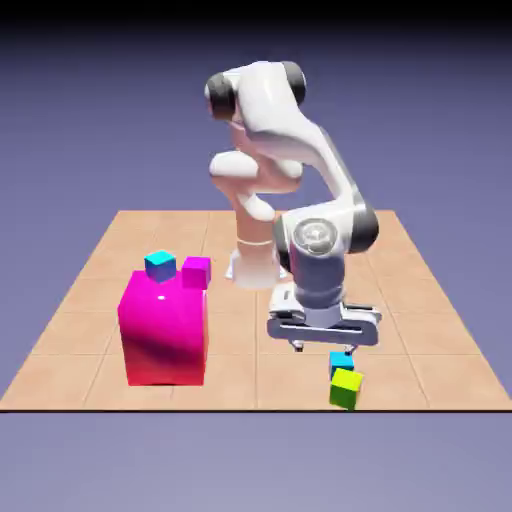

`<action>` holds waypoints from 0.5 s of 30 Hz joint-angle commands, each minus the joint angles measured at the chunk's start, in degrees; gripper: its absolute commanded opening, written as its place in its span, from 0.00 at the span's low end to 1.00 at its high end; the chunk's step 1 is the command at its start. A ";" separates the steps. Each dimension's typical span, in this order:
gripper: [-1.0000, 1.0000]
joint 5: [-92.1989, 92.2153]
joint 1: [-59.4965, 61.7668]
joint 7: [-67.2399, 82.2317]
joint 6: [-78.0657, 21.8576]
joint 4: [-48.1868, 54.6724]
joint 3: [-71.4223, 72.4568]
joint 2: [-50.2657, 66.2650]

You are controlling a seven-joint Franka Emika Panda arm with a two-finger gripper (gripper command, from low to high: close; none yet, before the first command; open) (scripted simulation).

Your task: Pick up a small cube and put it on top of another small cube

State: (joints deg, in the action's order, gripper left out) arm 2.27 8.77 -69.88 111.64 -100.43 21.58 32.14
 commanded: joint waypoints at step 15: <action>0.50 1.04 4.32 -12.53 -28.51 27.69 9.86 29.62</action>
State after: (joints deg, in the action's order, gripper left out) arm 3.31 13.09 -82.41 83.13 -72.74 31.44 61.76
